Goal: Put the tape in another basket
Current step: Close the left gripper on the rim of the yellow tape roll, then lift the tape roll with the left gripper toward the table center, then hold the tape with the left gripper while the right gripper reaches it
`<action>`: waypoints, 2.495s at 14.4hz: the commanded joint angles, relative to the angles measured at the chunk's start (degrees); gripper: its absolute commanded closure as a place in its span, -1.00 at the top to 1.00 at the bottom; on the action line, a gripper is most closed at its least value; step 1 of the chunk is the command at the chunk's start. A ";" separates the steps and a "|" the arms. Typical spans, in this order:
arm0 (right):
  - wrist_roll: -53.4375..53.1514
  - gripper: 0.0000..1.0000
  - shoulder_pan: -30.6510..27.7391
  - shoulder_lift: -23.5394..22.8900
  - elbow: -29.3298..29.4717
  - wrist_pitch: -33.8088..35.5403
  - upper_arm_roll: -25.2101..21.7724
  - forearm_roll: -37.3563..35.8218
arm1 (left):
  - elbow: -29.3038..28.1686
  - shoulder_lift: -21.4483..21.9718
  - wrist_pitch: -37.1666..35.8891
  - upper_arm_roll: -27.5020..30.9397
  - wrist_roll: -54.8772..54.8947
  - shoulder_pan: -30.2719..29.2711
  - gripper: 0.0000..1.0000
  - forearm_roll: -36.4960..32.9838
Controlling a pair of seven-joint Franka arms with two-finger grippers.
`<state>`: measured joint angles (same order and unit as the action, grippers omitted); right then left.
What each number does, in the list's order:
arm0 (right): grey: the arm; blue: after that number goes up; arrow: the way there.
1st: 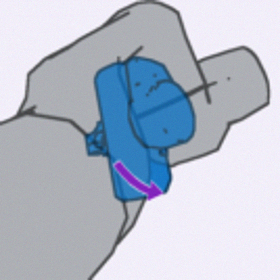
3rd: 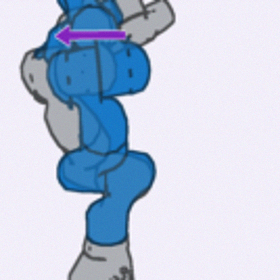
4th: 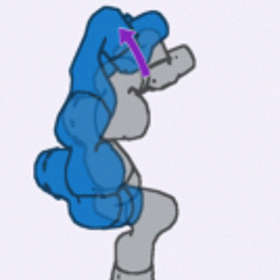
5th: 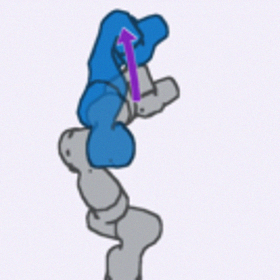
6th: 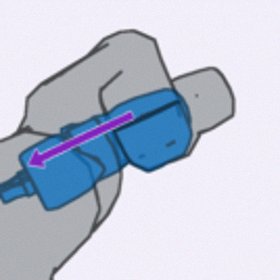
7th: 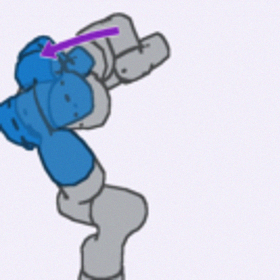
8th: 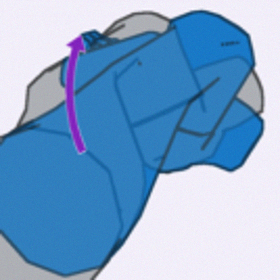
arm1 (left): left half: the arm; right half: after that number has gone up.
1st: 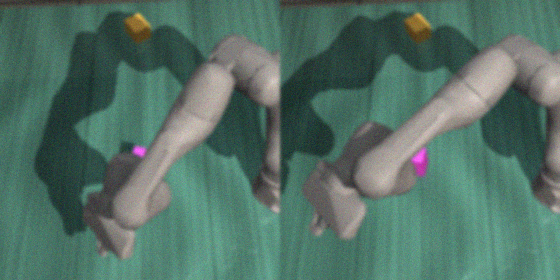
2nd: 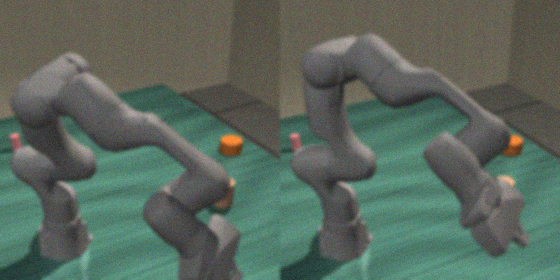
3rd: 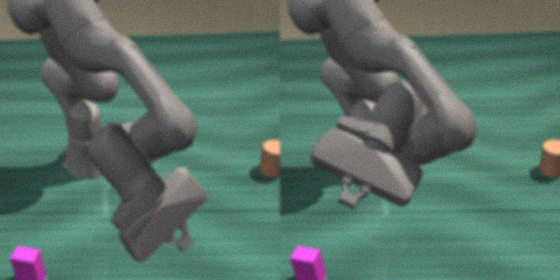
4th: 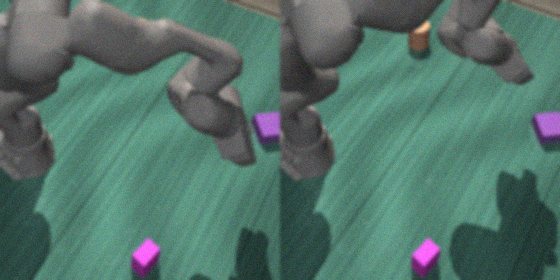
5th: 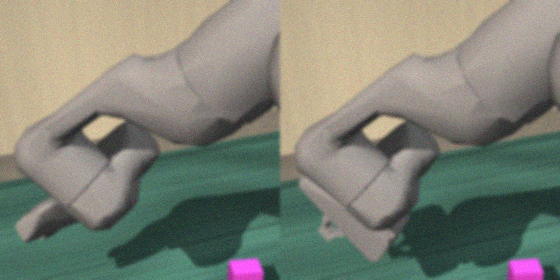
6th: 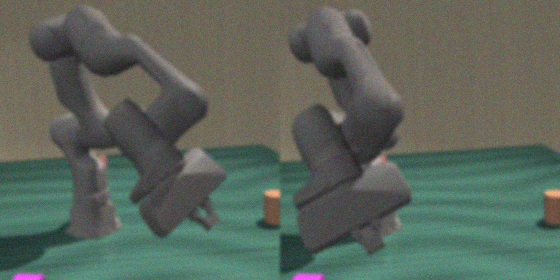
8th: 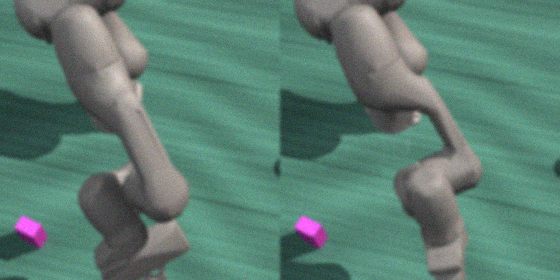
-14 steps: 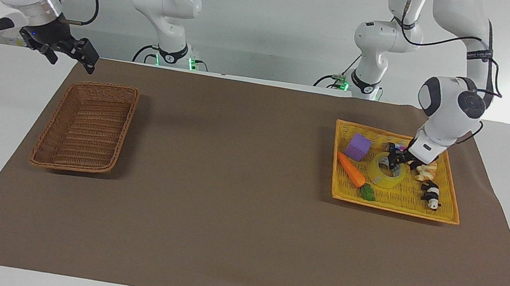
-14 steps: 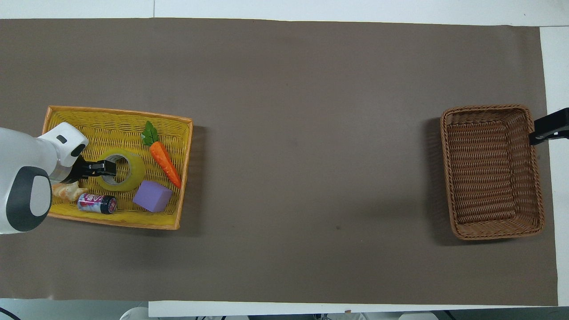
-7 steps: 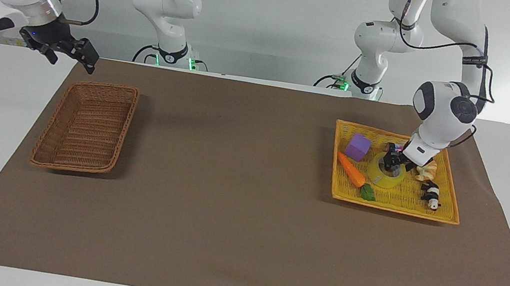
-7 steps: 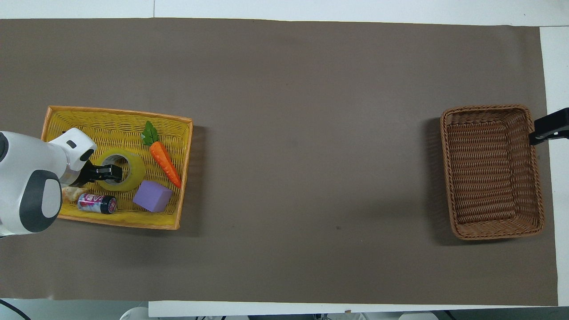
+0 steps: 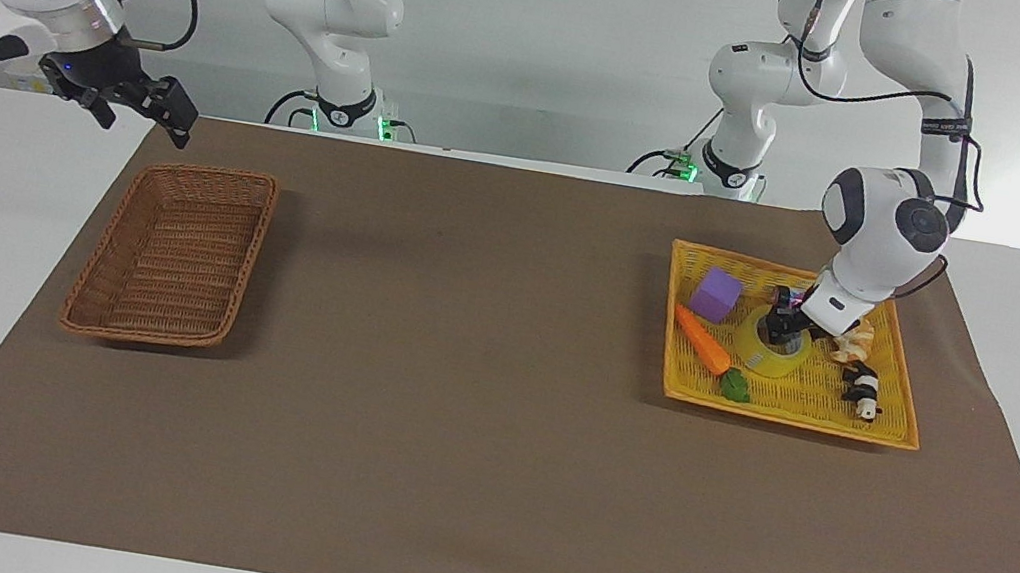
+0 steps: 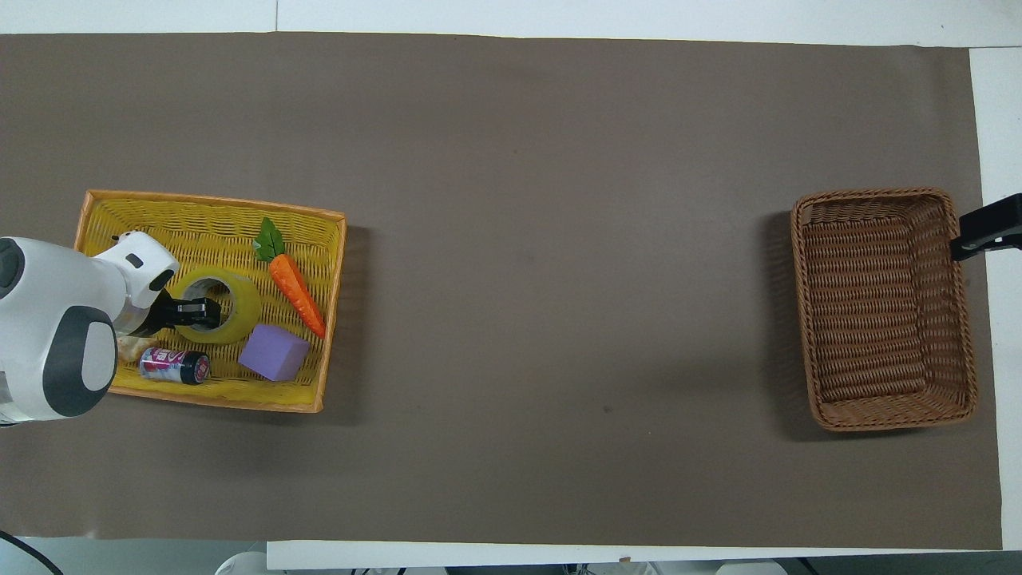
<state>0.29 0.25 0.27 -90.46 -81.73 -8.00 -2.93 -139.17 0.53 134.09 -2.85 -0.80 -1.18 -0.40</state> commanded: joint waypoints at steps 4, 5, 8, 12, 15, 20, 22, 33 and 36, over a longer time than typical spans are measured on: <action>1.21 1.00 -0.17 0.96 -0.77 0.43 0.09 -0.06 | 2.05 -0.45 -0.31 0.13 1.06 0.30 -1.00 0.49; 1.21 1.00 -0.17 0.87 -0.77 0.43 0.09 -0.06 | 4.06 -0.45 -2.84 0.04 1.15 0.30 -1.00 0.49; 1.21 1.00 -0.17 0.87 -0.86 0.43 0.09 -0.06 | 18.27 -2.80 -16.01 -0.05 0.71 1.08 -1.00 0.49; 1.21 1.00 -0.17 0.96 -0.86 0.43 0.09 -0.06 | 28.51 -5.46 -22.74 -0.05 -8.92 8.45 -1.00 10.23; 1.21 1.00 -0.17 0.96 -0.86 0.43 0.09 -0.06 | 28.78 -5.28 -22.47 -0.05 -14.65 14.87 -1.00 16.98; 1.21 1.00 -0.17 0.87 -0.86 0.43 0.09 -0.15 | 28.96 -4.84 -20.01 -0.05 -22.30 25.06 -1.00 24.66; 1.21 1.00 -0.17 0.96 -0.77 0.43 0.09 -0.06 | 28.96 -4.58 -18.26 -0.05 -26.17 29.63 -1.00 24.66; 9.29 1.00 -2.45 4.90 -11.72 -7.71 0.70 41.97 | 33.18 -2.04 -17.27 -0.05 -32.42 32.65 -1.00 24.49; 9.91 1.00 3.49 5.27 -17.20 -18.69 1.58 53.44 | 33.09 -0.89 -18.34 0.04 -32.16 32.47 -1.00 24.57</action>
<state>9.15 -0.39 3.32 -102.12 -93.71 -7.23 45.44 -106.10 -1.98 117.54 -2.95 -32.45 31.69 23.58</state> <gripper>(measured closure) 0.000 0.780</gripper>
